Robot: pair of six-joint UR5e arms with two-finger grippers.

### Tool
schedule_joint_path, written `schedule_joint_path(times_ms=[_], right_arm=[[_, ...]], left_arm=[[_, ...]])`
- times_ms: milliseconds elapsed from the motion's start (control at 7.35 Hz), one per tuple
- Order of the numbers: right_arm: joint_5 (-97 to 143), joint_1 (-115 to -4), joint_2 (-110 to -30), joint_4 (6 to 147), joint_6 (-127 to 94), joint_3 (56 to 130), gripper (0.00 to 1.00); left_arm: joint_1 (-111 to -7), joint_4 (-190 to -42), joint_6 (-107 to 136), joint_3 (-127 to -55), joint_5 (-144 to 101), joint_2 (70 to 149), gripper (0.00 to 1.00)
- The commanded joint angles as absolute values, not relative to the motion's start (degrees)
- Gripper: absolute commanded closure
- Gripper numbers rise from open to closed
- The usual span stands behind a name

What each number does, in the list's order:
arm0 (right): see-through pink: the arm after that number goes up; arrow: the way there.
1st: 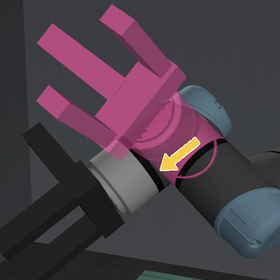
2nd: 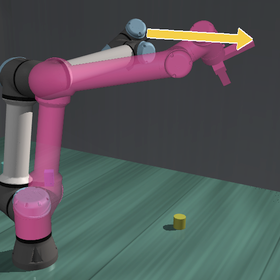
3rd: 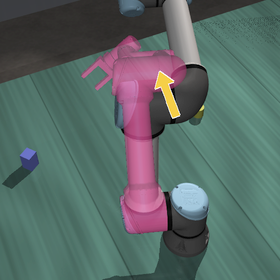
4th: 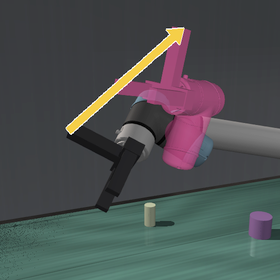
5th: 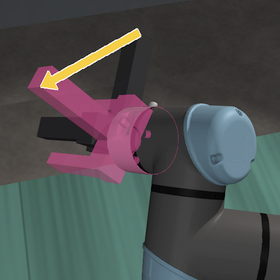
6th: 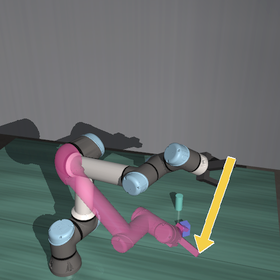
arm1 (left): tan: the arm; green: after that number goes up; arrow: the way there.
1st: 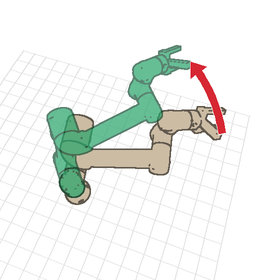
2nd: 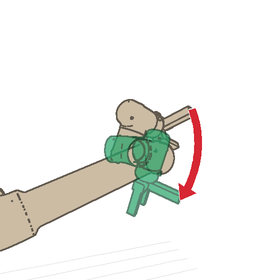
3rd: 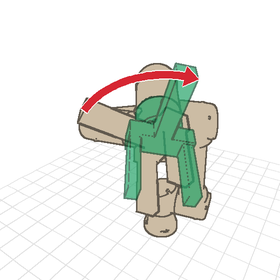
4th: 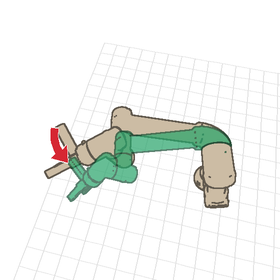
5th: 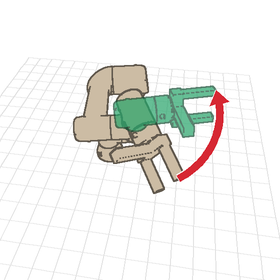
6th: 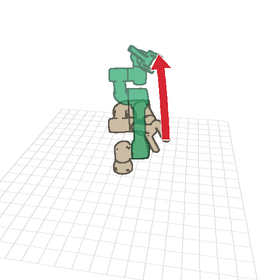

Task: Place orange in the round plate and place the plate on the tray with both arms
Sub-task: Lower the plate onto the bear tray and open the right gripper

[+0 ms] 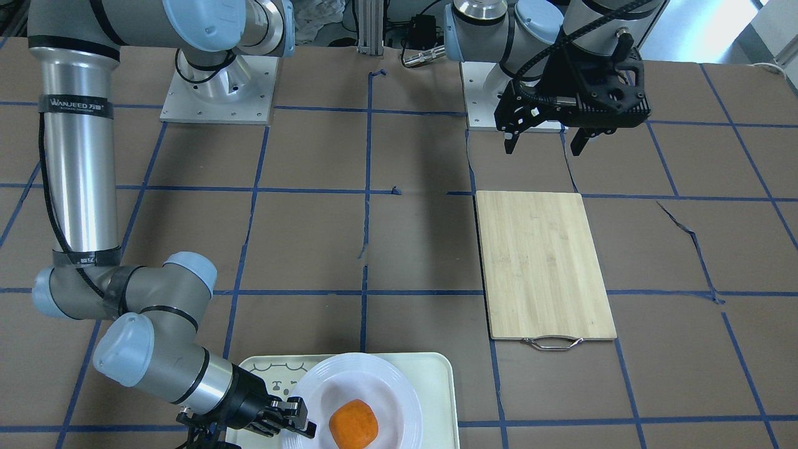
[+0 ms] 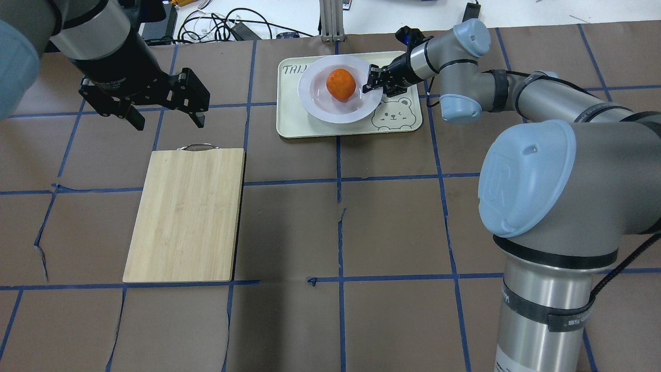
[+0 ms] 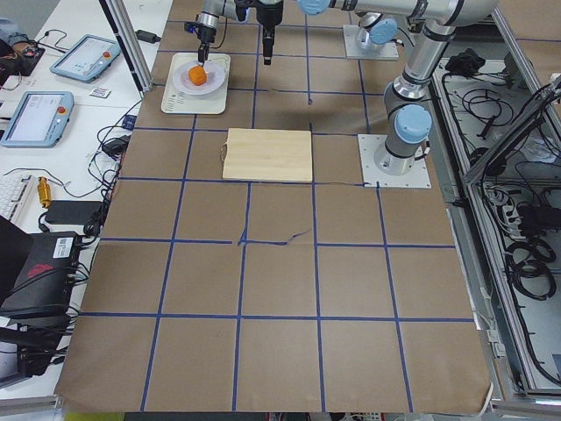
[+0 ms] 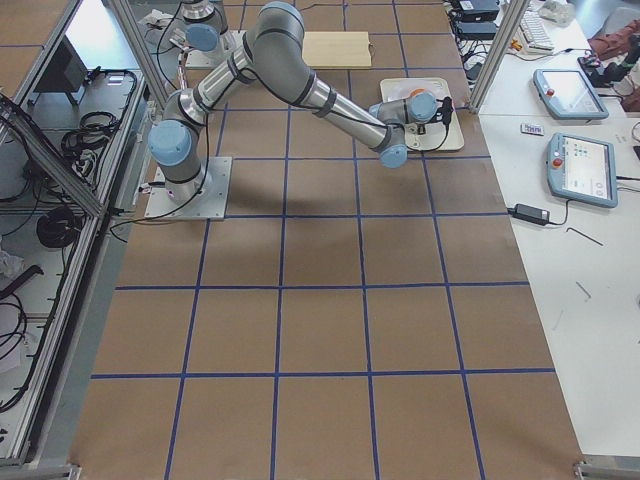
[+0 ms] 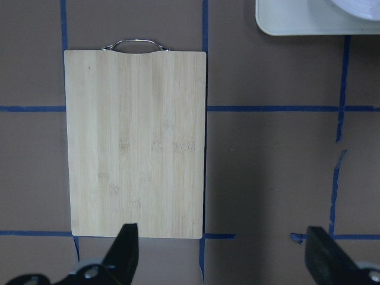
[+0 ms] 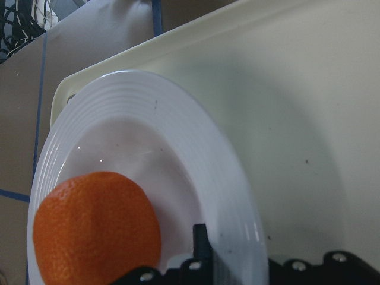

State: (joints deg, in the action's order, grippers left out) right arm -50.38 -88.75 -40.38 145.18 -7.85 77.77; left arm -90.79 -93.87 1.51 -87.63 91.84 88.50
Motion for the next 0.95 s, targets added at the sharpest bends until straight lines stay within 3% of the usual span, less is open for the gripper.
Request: schedule_joint_path(times_ms=[0, 272, 816], right_arm=[[-51.2, -88.9, -40.2, 145.1, -8.0, 77.8, 0.01], [-55.4, -88.7, -43.0, 144.4, -7.4, 77.3, 0.00], [-71.1, -88.6, -57.3, 120.8, -7.6, 77.7, 0.00]], left_arm=[[-90.8, -93.9, 1.4, -87.5, 92.0, 88.4, 0.00], [-90.6, -93.9, 1.4, -87.5, 92.2, 88.4, 0.00], [-90.5, -93.9, 1.4, -87.5, 92.0, 88.3, 0.00]])
